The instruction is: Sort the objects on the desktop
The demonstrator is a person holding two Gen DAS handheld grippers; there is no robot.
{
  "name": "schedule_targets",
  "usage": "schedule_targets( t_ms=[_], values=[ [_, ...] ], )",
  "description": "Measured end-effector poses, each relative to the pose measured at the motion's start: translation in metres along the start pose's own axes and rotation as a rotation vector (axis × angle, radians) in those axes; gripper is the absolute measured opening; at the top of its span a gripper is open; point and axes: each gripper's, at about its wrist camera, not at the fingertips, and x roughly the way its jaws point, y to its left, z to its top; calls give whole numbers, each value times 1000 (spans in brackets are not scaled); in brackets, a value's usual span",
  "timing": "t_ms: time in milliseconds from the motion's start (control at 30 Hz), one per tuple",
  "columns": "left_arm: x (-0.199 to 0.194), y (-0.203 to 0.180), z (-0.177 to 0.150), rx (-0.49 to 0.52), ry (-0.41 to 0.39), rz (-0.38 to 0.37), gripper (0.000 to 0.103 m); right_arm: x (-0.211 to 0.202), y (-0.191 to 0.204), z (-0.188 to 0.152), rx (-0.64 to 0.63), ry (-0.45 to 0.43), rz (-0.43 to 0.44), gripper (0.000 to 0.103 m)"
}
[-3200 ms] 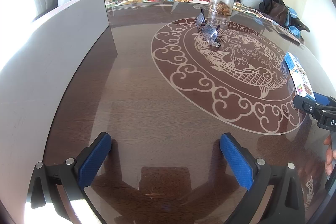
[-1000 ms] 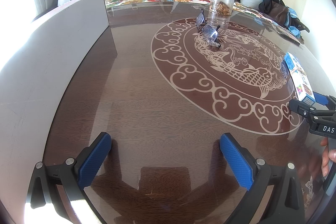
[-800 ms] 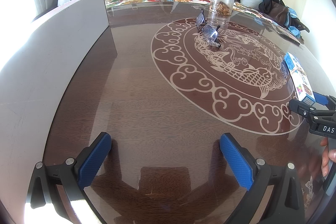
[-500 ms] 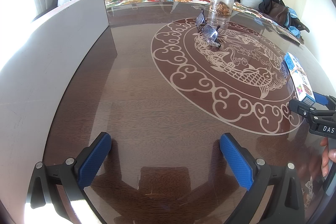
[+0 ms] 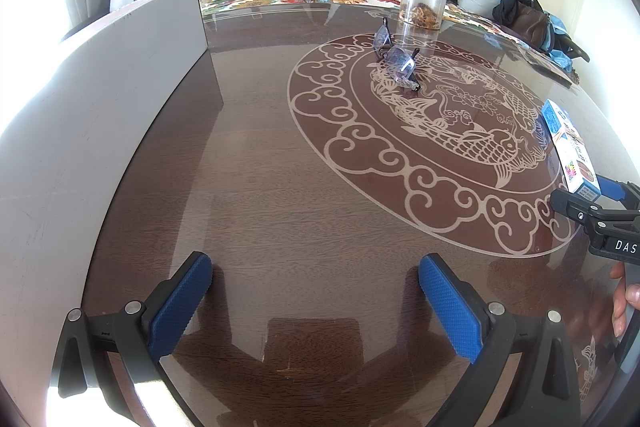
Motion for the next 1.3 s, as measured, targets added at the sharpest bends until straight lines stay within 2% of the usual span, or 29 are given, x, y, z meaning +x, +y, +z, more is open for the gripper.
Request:
schedule_targets(
  t_ms=[367,500,667,867,1033,1167,1200,1233,1267,1300],
  values=[
    [1,1,1,2,1,5,103,0,0,0,0,0,0,103],
    [8,-5,12,15,9,-4,103,0,0,0,0,0,0,103],
    [33,-29,44,27,12,-13,103,0,0,0,0,0,0,103],
    [71,-64,102,65,14,-38,103,0,0,0,0,0,0,103],
    [99,-74,144,27,25,-12,103,0,0,0,0,0,0,103],
    [110,-75,162,6,49,3,103,0,0,0,0,0,0,103],
    [111,-75,163,13,46,3,101,0,0,0,0,0,0,103],
    [109,-74,164,15,24,1,80,0,0,0,0,0,0,103],
    [106,-73,164,19,-3,-4,68,0,0,0,0,0,0,103],
    [104,-70,163,22,-15,-9,46,0,0,0,0,0,0,103]
  ],
)
